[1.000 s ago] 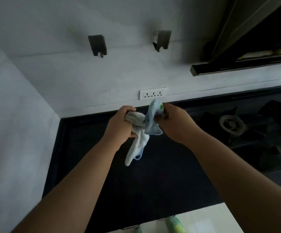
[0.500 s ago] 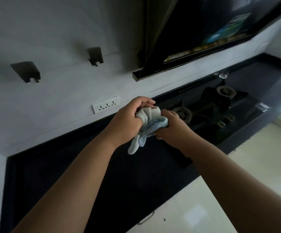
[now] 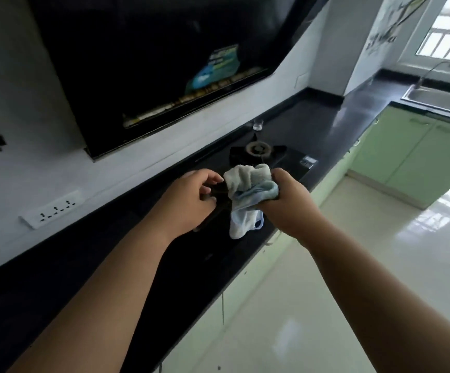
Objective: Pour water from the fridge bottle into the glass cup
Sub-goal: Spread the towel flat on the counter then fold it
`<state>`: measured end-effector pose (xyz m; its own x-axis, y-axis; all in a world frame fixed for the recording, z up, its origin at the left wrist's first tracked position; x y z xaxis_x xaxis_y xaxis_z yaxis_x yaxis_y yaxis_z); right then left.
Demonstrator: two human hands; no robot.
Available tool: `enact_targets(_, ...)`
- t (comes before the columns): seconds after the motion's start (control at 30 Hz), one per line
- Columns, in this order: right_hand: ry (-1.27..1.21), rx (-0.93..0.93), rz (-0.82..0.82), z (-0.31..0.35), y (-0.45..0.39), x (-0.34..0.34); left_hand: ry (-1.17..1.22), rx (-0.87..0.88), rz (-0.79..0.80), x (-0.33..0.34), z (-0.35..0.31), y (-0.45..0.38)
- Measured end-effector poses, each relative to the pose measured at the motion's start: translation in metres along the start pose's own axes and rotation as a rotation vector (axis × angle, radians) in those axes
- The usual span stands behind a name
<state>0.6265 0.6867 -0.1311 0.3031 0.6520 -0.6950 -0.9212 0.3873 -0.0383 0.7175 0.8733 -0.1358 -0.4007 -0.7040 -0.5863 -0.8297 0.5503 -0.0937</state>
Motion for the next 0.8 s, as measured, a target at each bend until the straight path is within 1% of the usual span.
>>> enact_targets(0.1,-0.007,0.034,-0.059,-0.042,0.001,-0.054,-0.035,0.047,0.019,0.051,-0.038,-0.026)
enact_targets(0.27,0.019,0.101,-0.118,-0.117,0.001,-0.13,0.073,0.068,0.087,0.144,-0.097,-0.064)
enact_targets(0.33,0.015,0.147,-0.141,-0.15,-0.001,-0.156,0.053,0.085,0.115,0.175,-0.117,-0.082)
enact_targets(0.5,-0.025,0.257,-0.203,-0.222,-0.017,-0.205,-0.021,0.112,0.235,0.248,-0.149,-0.136)
enact_targets(0.67,-0.042,0.351,-0.248,-0.281,-0.051,-0.249,-0.048,0.19,0.374,0.328,-0.18,-0.196)
enact_targets(0.73,-0.05,0.394,-0.3,-0.307,-0.068,-0.273,-0.047,0.223,0.44,0.365,-0.196,-0.223)
enact_targets(0.8,-0.063,0.413,-0.328,-0.322,-0.08,-0.29,-0.059,0.27,0.474,0.388,-0.212,-0.241)
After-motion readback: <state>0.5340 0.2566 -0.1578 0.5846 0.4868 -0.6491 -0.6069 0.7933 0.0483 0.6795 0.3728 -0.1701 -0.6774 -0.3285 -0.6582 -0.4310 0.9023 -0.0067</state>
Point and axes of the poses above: each hand's wrist, its own y-axis away from the middle knuckle, its own x-axis out of the palm, z = x × y, the point moved 10 cm from there along -y, towards the middle knuckle, and after that the axes turned 4 degrees about y, right-handed, at the moved point
